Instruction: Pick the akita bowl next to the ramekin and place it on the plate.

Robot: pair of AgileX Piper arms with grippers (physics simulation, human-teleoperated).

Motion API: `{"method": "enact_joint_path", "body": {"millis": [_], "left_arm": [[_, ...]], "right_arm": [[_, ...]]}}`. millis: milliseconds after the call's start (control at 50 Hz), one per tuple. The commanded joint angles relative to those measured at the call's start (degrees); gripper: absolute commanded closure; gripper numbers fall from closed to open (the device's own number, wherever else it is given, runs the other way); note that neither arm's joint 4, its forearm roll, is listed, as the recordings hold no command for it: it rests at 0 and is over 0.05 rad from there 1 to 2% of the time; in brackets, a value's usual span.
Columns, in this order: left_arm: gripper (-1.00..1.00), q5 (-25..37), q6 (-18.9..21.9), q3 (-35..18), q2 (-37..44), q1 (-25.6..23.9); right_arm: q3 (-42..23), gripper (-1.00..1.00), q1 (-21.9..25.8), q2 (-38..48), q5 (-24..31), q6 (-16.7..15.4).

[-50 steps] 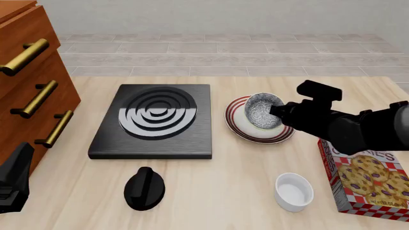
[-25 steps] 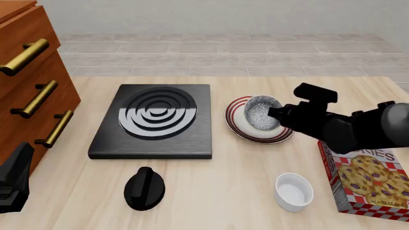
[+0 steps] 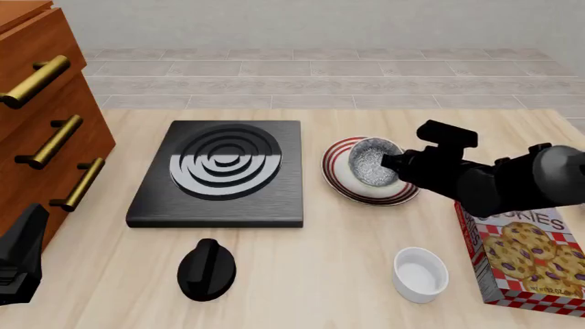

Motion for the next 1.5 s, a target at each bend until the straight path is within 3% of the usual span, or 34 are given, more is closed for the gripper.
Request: {"method": "enact_joint_path", "body": {"millis": [20, 1500], "left_arm": [[-1.00, 0.00, 0.00, 0.00, 0.00, 0.00], [-1.00, 0.00, 0.00, 0.00, 0.00, 0.00]], "right_arm": [[-1.38, 1.00, -0.39, 1.09, -0.12, -0.09], [-4.30, 1.00, -1.73, 10.76, -4.37, -1.04]]}}
